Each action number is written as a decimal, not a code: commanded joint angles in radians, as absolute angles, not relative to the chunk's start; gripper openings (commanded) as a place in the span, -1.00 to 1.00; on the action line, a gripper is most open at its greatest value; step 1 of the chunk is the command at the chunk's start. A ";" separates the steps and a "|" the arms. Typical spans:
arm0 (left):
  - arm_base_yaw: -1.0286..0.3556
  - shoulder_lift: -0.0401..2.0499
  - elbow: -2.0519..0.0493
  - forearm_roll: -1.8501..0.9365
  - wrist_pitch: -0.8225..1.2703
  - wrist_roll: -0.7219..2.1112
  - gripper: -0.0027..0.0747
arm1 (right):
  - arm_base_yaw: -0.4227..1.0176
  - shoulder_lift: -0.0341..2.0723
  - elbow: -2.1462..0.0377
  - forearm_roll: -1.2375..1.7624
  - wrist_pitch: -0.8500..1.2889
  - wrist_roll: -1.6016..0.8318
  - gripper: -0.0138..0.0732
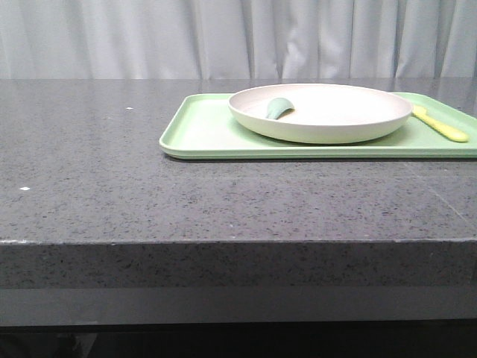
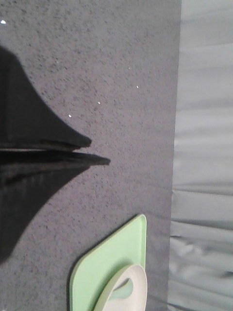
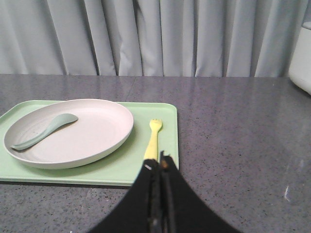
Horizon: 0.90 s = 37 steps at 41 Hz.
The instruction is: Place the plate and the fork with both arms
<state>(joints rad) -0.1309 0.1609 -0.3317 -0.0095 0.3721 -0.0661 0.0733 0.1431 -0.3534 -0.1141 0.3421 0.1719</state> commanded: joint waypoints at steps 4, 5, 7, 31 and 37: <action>-0.055 0.006 -0.225 -0.033 0.293 -0.066 -0.98 | 0.074 0.153 -0.379 -0.129 0.254 0.166 -0.84; -0.046 -0.018 -0.207 -0.033 0.293 -0.066 -0.98 | 0.074 0.153 -0.379 -0.129 0.254 0.166 -0.84; -0.034 -0.030 -0.180 -0.035 0.285 -0.066 -0.98 | 0.074 0.153 -0.379 -0.129 0.254 0.166 -0.84; -0.033 -0.026 0.008 -0.037 0.088 -0.066 -0.98 | 0.074 0.154 -0.379 -0.129 0.259 0.166 -0.84; -0.033 -0.026 0.008 -0.037 0.088 -0.066 -0.98 | 0.074 0.154 -0.379 -0.129 0.259 0.166 -0.84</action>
